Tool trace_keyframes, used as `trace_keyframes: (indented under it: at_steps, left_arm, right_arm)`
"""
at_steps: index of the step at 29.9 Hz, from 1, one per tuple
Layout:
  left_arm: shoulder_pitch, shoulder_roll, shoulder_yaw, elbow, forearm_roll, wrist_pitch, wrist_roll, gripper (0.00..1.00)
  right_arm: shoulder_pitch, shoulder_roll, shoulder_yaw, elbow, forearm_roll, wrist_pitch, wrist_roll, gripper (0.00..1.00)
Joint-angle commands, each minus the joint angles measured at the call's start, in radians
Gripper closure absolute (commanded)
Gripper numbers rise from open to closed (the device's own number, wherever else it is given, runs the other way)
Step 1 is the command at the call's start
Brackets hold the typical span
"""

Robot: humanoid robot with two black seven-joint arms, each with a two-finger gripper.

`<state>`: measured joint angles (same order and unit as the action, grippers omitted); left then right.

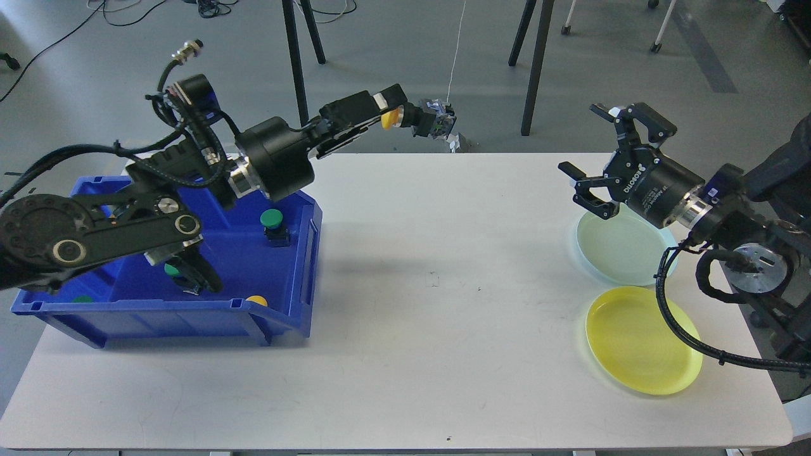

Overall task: Pass button and place on color plate
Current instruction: 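Lift the yellow button and carry it toward the right gripper, then close the right gripper on the yellow button held by the left gripper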

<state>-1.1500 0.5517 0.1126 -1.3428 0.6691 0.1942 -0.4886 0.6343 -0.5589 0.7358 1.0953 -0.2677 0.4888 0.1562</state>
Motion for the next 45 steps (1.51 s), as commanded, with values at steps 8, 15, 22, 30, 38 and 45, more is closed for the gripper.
trace_keyframes:
  at_steps: [8, 15, 22, 30, 38, 45]
  left_arm:
    - [0.093, -0.075, -0.120, 0.062, 0.012, 0.001, 0.000, 0.96]
    - [0.093, -0.072, -0.119, 0.057, 0.017, 0.001, 0.000, 0.96]
    - [0.096, -0.072, -0.119, 0.054, 0.017, 0.001, 0.000, 0.96]
    - [0.098, -0.069, -0.120, 0.053, 0.017, 0.001, 0.000, 0.96]
    - [0.098, -0.065, -0.120, 0.053, 0.017, -0.001, 0.000, 0.96]
    - [0.098, -0.061, -0.122, 0.051, 0.017, -0.001, 0.000, 0.99]
  right_arm:
    - [0.100, 0.140, -0.131, 0.008, -0.007, 0.000, -0.001, 0.01]
    - [0.100, 0.186, -0.105, 0.017, 0.002, 0.000, 0.000, 0.02]
    - [0.100, 0.220, -0.088, 0.021, 0.009, 0.000, 0.000, 0.02]
    - [0.099, 0.221, -0.081, 0.020, 0.009, 0.000, 0.000, 0.02]
    - [0.091, 0.215, -0.081, 0.020, 0.009, 0.000, 0.000, 0.02]
    - [0.074, 0.209, -0.081, 0.020, 0.009, 0.000, 0.000, 0.02]
